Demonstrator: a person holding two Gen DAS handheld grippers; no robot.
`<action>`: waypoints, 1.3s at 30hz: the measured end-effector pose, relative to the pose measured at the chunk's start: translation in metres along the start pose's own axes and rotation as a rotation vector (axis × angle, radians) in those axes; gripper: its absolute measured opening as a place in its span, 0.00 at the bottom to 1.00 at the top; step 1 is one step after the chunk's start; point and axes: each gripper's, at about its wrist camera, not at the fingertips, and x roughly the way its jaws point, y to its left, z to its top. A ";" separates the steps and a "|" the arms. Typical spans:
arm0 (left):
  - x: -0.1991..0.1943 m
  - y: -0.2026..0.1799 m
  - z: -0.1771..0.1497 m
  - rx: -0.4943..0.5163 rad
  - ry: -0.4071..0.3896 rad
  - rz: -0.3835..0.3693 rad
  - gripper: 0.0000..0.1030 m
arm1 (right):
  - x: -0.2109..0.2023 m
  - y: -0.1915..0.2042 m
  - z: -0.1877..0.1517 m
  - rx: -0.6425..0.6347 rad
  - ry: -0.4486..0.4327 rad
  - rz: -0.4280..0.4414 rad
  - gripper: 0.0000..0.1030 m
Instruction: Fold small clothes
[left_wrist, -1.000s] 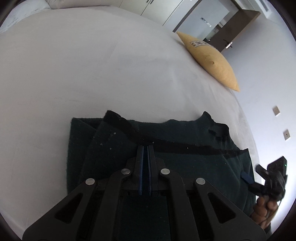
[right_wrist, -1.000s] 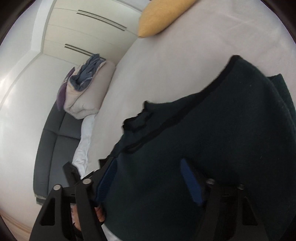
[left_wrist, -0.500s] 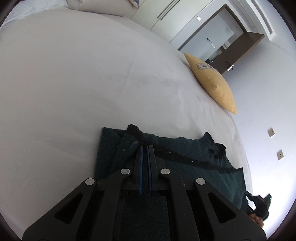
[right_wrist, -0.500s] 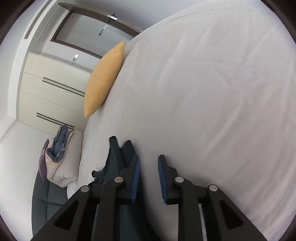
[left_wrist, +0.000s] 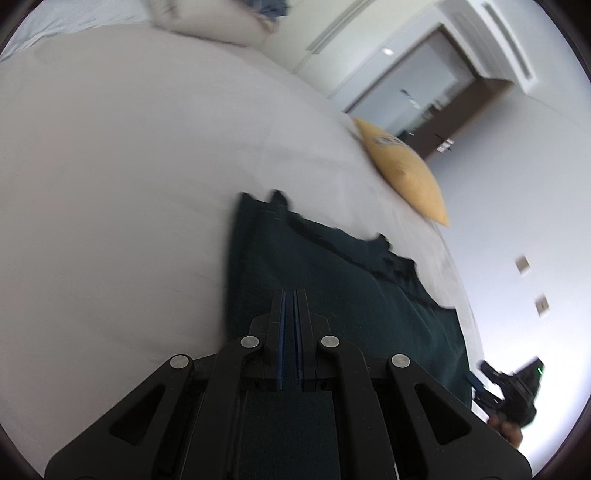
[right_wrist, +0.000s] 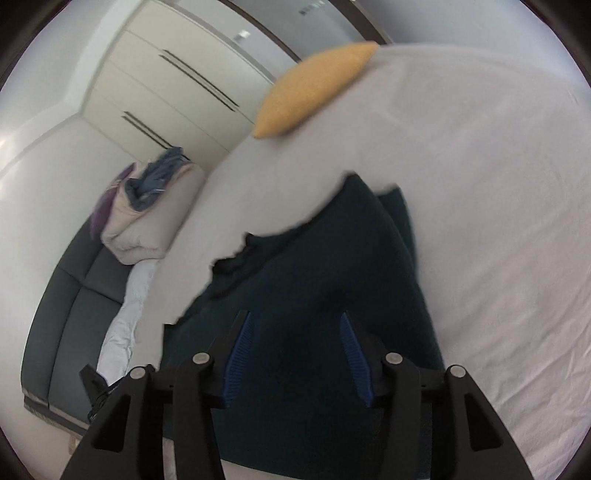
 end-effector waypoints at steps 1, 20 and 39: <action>0.005 -0.006 -0.003 0.043 0.019 0.036 0.03 | 0.003 -0.005 -0.002 -0.001 0.009 -0.025 0.51; -0.005 0.012 0.006 0.008 0.013 0.118 0.03 | -0.049 -0.006 -0.018 -0.020 -0.128 -0.129 0.60; 0.029 -0.026 0.053 0.183 0.050 0.142 0.66 | -0.025 -0.004 0.000 -0.141 -0.039 -0.198 0.60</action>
